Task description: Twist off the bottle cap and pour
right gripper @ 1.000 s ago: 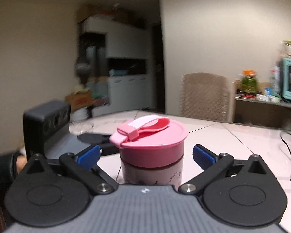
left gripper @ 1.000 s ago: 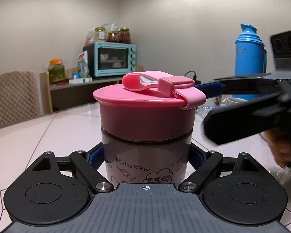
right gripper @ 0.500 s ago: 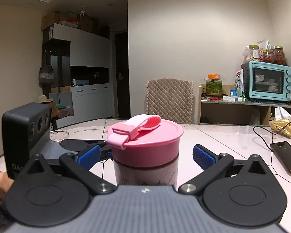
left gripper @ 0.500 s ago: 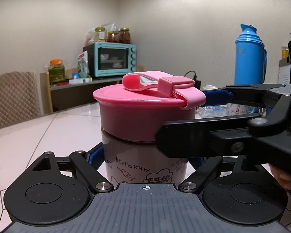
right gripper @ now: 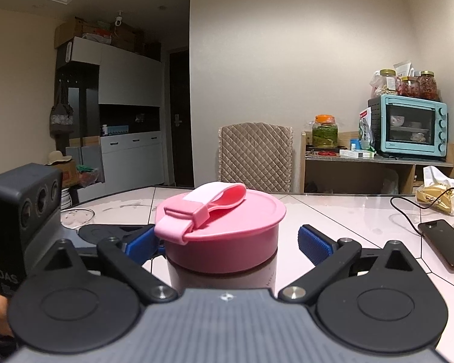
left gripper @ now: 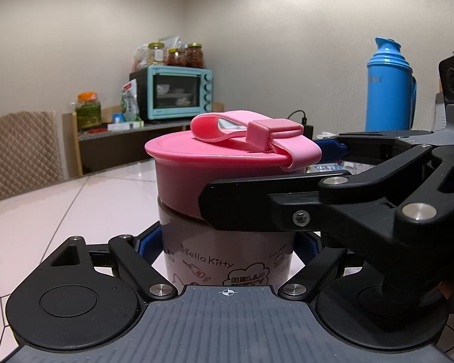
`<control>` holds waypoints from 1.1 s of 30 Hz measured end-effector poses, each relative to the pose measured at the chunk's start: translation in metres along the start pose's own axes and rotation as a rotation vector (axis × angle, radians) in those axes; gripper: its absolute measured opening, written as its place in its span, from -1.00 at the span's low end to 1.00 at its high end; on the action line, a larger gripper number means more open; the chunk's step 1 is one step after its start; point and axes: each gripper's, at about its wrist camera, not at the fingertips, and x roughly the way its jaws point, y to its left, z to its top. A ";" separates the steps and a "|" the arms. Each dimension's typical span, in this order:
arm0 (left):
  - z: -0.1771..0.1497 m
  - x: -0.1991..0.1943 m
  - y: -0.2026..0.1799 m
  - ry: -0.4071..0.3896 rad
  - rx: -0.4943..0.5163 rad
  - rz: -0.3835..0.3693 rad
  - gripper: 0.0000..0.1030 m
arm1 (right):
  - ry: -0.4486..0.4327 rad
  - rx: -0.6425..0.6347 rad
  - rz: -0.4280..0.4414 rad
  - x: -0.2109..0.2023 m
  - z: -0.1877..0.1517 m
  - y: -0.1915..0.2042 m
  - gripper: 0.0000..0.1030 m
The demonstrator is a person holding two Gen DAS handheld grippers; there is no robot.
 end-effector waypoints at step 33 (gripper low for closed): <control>0.000 0.003 0.002 0.000 -0.001 0.000 0.74 | 0.064 -0.122 0.375 0.015 0.015 -0.049 0.65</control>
